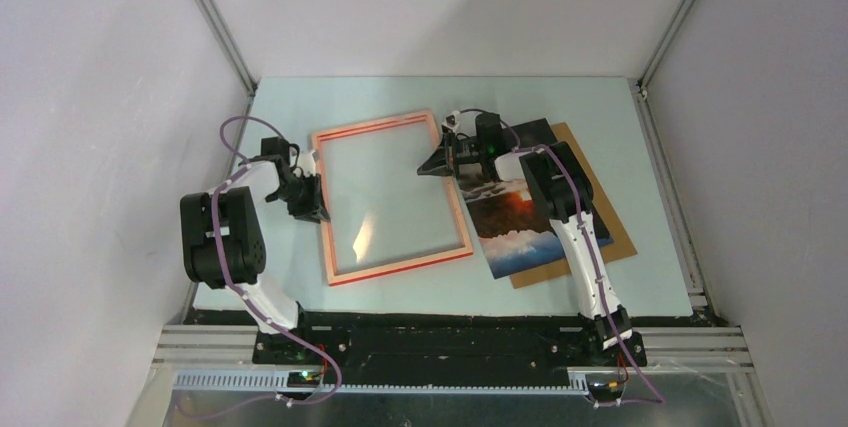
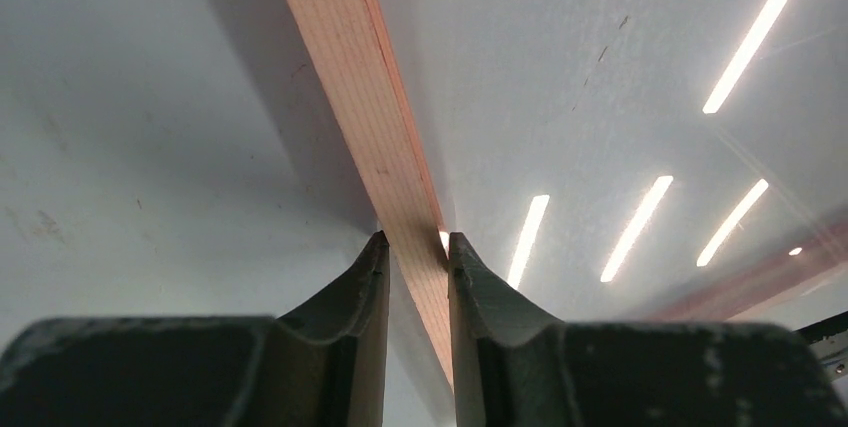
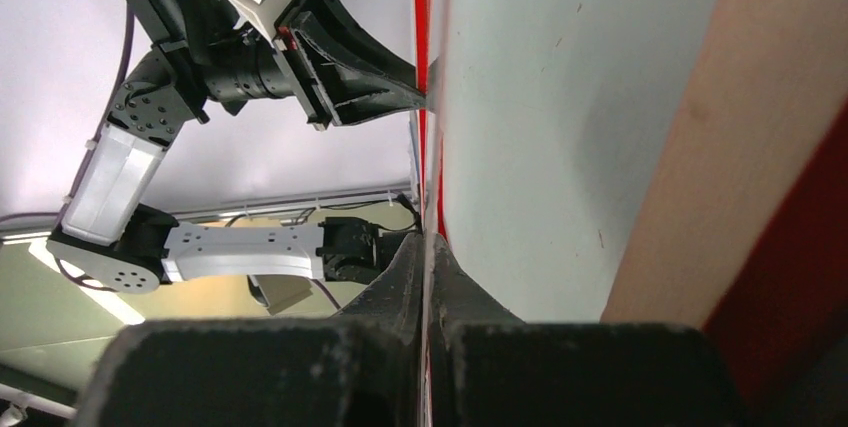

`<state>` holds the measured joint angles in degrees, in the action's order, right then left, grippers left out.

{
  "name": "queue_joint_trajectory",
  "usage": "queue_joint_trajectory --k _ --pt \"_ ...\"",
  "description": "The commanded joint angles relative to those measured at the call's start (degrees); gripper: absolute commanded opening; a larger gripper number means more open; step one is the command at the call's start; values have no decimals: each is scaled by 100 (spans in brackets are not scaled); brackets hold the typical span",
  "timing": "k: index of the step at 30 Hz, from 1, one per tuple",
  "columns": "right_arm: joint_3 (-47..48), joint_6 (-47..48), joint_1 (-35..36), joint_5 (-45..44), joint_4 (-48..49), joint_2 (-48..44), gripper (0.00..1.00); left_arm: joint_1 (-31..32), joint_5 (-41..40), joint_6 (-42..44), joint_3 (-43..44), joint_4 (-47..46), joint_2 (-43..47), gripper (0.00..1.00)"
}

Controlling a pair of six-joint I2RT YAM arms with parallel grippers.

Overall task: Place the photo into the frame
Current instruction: Place the photo frame item in the photo frame.

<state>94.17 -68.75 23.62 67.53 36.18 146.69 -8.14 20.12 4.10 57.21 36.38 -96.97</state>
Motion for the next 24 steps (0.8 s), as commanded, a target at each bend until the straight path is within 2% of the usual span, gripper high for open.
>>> queue_joint_trajectory --k 1,13,24 --pt "215 451 160 143 -126 -201 0 43 317 210 150 4 -5 15" --pt "229 410 160 102 -7 -220 0 41 299 255 137 15 18 15" --pt "294 997 160 -184 -862 -387 0 41 346 279 116 19 46 17"
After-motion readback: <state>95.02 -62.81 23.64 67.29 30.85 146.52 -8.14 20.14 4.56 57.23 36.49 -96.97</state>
